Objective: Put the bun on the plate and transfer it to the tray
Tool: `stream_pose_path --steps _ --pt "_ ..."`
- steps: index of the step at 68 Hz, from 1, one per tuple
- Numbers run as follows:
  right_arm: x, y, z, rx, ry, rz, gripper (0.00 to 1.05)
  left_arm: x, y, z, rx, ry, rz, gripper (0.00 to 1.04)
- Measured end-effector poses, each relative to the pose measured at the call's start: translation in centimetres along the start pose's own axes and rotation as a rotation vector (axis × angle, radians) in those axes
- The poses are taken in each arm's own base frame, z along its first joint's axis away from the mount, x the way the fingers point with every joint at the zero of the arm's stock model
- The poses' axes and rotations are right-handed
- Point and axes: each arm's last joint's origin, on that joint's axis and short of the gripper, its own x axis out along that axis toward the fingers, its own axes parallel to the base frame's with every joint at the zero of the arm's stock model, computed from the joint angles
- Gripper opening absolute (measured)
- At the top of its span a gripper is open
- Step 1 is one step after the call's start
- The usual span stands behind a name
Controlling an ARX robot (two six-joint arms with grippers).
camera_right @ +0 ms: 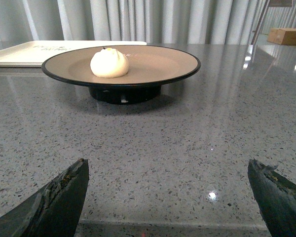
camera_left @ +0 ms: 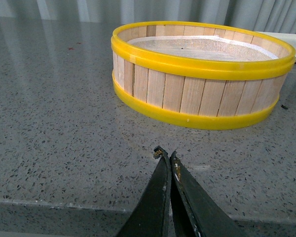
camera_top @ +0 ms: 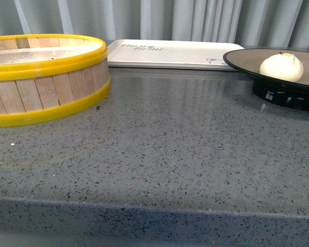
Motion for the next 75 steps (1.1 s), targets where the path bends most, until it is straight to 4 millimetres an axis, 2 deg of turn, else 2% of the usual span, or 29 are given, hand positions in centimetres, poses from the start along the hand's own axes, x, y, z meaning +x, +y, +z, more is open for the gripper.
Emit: stream_pose_path --steps 45,55,75 --pt "0.0 0.0 0.0 0.000 0.000 0.000 0.96 -1.5 0.0 0.2 0.000 -0.031 0.000 0.04" --pt "0.0 0.0 0.0 0.000 0.000 0.000 0.96 -2.5 0.0 -0.2 0.000 -0.016 0.000 0.04" --pt "0.0 0.0 0.0 0.000 0.000 0.000 0.96 -2.6 0.0 -0.1 0.000 -0.024 0.000 0.04"
